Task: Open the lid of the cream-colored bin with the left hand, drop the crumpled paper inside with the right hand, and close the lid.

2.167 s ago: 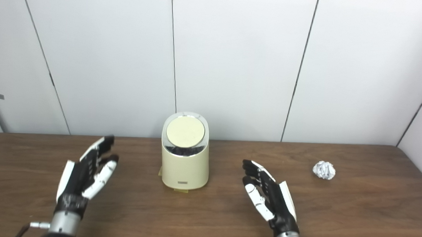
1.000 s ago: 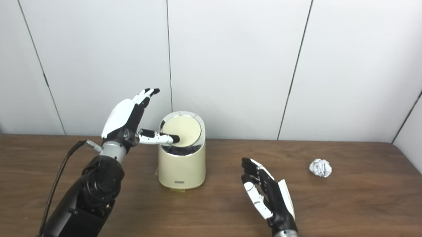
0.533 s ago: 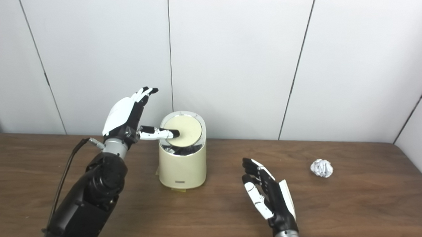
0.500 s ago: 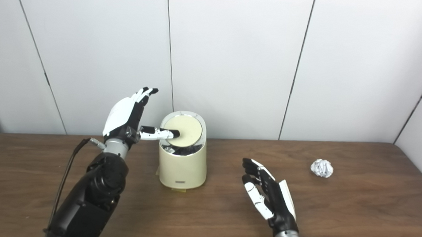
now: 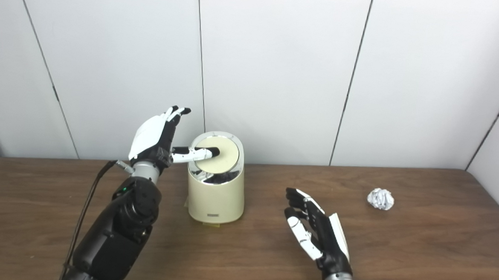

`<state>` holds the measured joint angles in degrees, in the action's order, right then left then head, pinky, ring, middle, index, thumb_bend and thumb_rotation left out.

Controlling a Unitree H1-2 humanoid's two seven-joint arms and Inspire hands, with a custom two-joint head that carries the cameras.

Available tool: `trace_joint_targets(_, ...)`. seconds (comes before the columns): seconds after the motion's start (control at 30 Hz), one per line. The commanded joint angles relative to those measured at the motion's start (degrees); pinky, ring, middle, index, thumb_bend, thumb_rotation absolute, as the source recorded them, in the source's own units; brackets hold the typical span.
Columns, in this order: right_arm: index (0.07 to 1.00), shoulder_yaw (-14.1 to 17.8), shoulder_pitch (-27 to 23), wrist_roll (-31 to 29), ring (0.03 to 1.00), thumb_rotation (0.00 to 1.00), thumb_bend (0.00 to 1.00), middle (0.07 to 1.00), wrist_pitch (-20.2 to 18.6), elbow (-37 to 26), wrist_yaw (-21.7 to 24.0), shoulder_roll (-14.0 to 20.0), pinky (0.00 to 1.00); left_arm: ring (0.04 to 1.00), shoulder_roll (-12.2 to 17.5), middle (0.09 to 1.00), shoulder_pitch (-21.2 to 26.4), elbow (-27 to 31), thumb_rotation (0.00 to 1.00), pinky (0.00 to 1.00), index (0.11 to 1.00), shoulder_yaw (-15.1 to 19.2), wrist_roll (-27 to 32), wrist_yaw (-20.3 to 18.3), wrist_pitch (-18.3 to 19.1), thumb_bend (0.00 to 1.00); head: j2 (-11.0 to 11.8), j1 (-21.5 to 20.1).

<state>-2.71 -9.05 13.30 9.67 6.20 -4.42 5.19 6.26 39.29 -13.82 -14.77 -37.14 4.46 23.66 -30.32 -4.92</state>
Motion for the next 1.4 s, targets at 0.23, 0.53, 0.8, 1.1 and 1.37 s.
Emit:
trace_joint_targets(0.23,0.805,-0.44,1.73,0.68,0.797,0.78,0.22,0.807,1.94,0.1,-0.96,-1.01,0.73,1.0,5.58,0.987,5.41,-2.69,0.29,1.0,0.978,-9.34,-16.14,1.85,0.64,1.0,-0.48,0.14)
trace_joint_targets(0.53,0.809,-0.31,1.8,0.35,0.806,0.81,0.22,0.813,1.19,-0.21,-0.56,-1.09,0.74,1.0,9.28,0.998,5.71,-5.61,0.2,1.0,0.987,-15.59,-26.29,2.18,-0.59,1.0,-0.57,0.14)
trace_joint_targets(0.8,0.811,-0.33,1.67,0.33,0.803,0.81,0.22,0.811,1.62,0.12,-0.57,-1.04,0.73,1.0,9.79,0.985,5.18,-6.33,0.35,1.0,0.979,-13.91,-25.83,2.45,-1.27,1.0,-0.52,0.2)
trace_joint_targets(1.1,0.808,-0.38,1.37,0.64,0.803,0.83,0.22,0.812,1.58,0.72,-0.68,-0.96,0.73,0.983,5.92,0.944,4.81,-1.08,1.0,1.0,0.935,-5.61,-15.76,1.6,-2.76,0.9,-0.16,0.37)
trace_joint_targets(1.37,0.809,-0.29,0.84,0.25,0.798,0.81,0.21,0.81,2.02,1.92,-0.92,-1.21,0.73,0.994,2.28,0.965,7.04,2.54,1.0,1.0,0.944,1.81,-7.8,-0.23,-0.39,0.94,0.4,0.46)
